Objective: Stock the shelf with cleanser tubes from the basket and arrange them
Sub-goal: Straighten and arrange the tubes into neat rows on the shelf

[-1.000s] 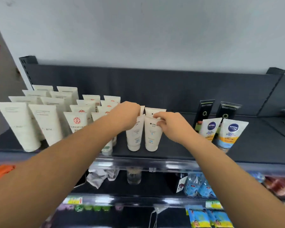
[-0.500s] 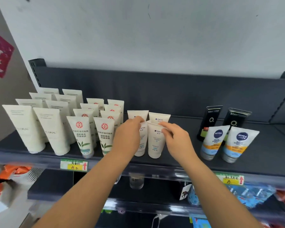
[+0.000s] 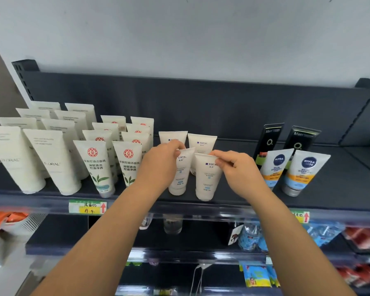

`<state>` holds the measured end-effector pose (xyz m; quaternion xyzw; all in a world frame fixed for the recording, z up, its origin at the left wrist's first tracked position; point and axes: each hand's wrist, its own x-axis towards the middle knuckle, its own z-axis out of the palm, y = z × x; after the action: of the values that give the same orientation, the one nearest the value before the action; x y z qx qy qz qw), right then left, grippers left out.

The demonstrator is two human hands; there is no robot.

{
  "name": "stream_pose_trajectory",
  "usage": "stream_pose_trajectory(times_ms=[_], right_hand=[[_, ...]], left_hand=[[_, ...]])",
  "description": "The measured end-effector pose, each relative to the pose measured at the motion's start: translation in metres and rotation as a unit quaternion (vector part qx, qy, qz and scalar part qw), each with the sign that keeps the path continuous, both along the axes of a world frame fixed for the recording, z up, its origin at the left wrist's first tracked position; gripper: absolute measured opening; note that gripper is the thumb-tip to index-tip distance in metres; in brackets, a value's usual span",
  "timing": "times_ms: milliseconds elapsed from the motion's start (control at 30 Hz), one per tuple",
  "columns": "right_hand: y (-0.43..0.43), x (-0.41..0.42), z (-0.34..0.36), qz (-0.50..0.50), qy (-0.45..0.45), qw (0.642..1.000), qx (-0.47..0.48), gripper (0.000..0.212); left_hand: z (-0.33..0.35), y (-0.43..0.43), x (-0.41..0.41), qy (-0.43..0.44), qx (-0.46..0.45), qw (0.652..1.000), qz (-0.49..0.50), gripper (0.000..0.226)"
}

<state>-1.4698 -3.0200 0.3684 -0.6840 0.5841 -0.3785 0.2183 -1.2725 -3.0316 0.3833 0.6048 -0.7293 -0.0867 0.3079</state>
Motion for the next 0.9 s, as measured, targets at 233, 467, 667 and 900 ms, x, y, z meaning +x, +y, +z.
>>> stream_pose_trajectory(times_ms=[233,467,667,900], right_hand=[[-0.001,-0.013,-0.004,0.004,0.002,1.0,-0.007,0.028],[0.002,-0.016,-0.004,0.015,0.003,1.0,-0.004,0.029],[0.004,-0.029,0.003,0.029,0.066,0.997,-0.033,0.028],[0.009,-0.029,0.0,0.026,0.056,0.997,-0.037,0.028]], left_hand=[[0.002,0.004,0.005,0.021,0.026,0.999,-0.033,0.02],[0.007,0.009,0.007,0.021,0.043,0.997,-0.055,0.019],[0.007,0.01,0.005,0.014,0.048,0.998,-0.049,0.02],[0.007,0.01,0.006,0.022,0.058,0.997,-0.051,0.02]])
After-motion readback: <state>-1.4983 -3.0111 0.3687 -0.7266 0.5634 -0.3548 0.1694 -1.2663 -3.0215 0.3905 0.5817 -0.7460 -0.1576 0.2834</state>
